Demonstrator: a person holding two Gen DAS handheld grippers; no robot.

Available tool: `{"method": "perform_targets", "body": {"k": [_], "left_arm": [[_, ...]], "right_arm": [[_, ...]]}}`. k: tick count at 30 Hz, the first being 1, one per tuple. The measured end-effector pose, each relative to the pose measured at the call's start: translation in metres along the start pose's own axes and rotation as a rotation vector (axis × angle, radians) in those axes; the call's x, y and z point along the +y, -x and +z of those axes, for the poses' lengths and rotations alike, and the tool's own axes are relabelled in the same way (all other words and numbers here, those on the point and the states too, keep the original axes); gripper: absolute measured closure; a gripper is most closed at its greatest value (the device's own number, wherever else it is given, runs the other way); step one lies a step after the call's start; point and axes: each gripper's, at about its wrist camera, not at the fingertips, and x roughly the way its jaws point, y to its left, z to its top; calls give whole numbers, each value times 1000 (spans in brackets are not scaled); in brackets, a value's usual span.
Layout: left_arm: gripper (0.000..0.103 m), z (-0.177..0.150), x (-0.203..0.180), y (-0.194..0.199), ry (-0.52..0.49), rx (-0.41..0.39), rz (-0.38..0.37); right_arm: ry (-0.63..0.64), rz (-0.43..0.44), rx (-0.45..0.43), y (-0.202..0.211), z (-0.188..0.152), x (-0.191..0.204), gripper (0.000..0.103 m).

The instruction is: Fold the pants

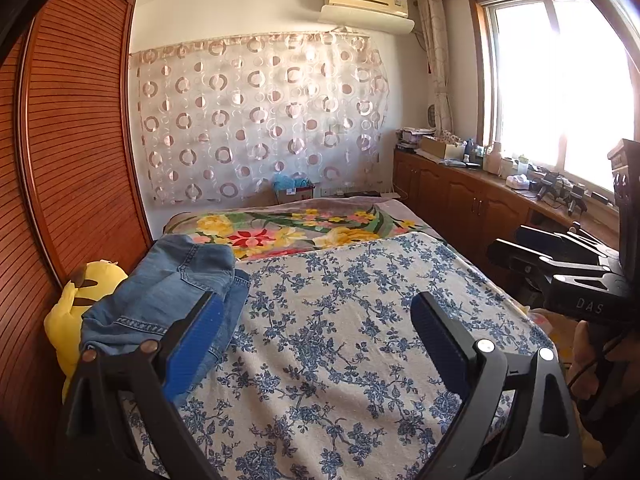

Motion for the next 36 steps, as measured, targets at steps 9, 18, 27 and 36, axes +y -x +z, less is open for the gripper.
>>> {"method": "perform_targets", "body": {"k": [9,18,27,36], "left_arm": [[8,4,-4,14,6,-1,25],[8,-4,-5,22,12,15,39],[8,-22,-2,21,28,40,46],[8,-32,1,14,35,64,51]], "right_arm": [[-2,-4,-7,15,-3,1,26],[1,-11,-18,33,-11,9,26],[-30,-34,-13,39,-24,3,26],[-52,-52,9,32,-33,-4,26]]}}
